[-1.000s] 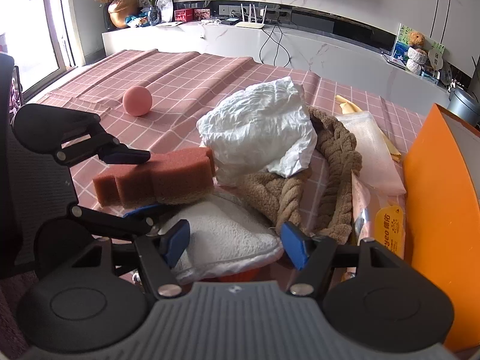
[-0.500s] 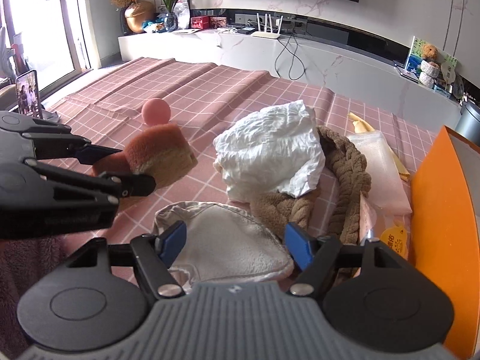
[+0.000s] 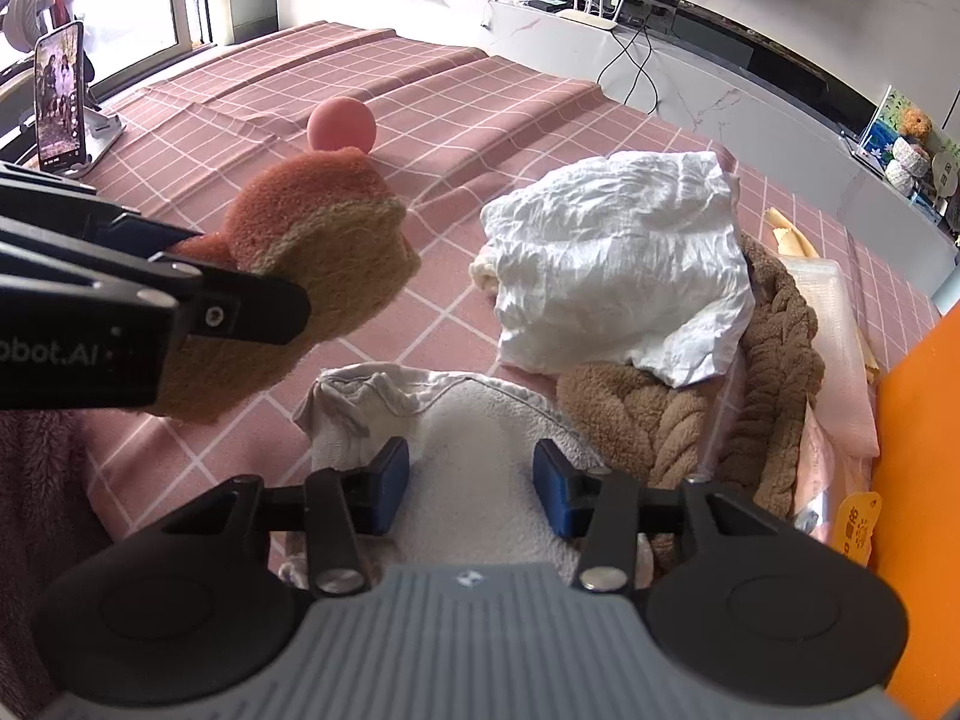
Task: Organize soft objects
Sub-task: 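Close the right tool on the white fuzzy towel and lift it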
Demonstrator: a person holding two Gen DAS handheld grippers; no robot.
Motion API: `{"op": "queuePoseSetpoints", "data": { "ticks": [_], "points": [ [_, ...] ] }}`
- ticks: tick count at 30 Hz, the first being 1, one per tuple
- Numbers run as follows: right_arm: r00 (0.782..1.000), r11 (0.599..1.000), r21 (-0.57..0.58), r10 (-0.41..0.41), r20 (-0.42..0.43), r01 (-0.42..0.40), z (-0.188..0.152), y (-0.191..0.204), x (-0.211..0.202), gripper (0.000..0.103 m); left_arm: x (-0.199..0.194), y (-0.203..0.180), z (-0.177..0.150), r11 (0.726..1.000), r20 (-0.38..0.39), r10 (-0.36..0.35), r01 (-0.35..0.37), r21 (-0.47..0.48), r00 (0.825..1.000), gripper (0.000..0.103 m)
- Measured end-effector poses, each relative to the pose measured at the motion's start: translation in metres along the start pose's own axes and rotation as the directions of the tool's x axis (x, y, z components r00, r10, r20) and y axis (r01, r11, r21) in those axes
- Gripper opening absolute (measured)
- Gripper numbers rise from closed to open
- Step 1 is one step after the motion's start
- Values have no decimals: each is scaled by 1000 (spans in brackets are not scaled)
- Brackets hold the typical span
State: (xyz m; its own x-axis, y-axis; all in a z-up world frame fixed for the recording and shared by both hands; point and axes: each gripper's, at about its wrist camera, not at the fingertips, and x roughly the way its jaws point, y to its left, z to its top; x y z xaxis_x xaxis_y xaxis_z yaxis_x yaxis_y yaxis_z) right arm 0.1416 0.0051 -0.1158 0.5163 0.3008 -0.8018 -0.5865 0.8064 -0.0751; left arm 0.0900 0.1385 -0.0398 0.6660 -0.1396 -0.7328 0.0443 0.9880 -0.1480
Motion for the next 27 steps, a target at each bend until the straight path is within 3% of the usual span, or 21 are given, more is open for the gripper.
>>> {"op": "queuePoseSetpoints", "data": {
  "ticks": [1,4,8,13,20,27],
  "points": [
    [1000,1000,7,-3,2,3,1,-3,0,21,0,0,0,1000,0,0,0,0,1000,45],
    [1000,999,34,20,19,-21,5,-12,-4,12,-1,-2,0,1000,6,2,-2,2,1000,45],
    [993,990,104,91,75,-98,14,-28,-26,11,-6,-5,2,1000,32,12,-12,4,999,45],
    [969,946,230,203,139,-231,25,-55,-49,11,-18,-9,8,1000,66,24,-24,5,998,45],
    [960,957,207,155,234,-205,28,-57,-93,11,-37,-22,15,999,105,31,-33,15,994,45],
    [947,961,240,54,318,-135,3,-83,-146,11,-58,-51,27,998,154,-13,4,55,988,45]
  ]
}}
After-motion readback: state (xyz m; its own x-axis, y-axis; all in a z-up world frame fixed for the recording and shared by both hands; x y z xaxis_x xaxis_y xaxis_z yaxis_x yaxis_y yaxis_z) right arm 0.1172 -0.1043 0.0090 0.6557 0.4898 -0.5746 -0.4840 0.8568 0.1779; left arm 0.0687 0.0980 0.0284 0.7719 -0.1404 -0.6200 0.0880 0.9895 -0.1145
